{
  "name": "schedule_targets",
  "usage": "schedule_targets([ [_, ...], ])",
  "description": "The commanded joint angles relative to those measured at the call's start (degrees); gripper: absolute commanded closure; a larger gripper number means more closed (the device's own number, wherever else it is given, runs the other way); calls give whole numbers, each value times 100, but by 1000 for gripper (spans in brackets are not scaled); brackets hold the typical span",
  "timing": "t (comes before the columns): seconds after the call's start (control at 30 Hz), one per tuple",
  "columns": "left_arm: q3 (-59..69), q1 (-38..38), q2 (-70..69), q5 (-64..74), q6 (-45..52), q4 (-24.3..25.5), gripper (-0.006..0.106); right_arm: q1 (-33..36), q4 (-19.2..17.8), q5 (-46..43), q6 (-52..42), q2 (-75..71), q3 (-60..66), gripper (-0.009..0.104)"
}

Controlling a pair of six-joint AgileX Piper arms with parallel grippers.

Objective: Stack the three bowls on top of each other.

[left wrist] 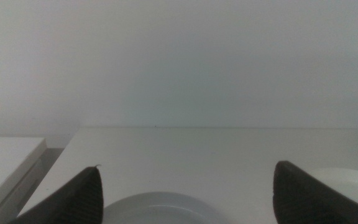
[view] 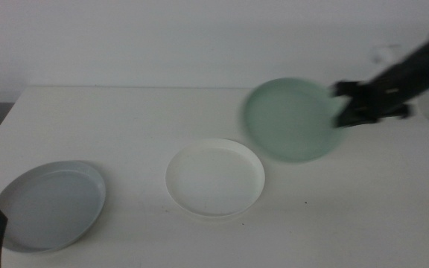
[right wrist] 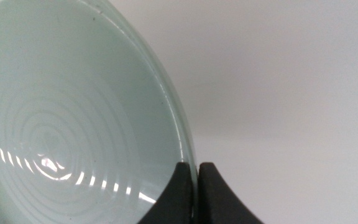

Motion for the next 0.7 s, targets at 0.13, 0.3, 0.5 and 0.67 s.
schedule_targets([
  [0.13, 3, 12, -16, -57, -19, 5, 7, 1408, 34, -743, 302, 42, 42, 97],
  [0.3, 3, 12, -16, -57, -9, 5, 7, 1868, 19, -881, 553, 350, 42, 97],
  [0.5, 3, 12, -16, -57, -9, 5, 7, 2017, 54, -1001, 774, 673, 42, 97],
  [0.67, 3, 12, -16, -57, -23, 5, 7, 2017, 17, -1003, 763, 795, 42, 97],
])
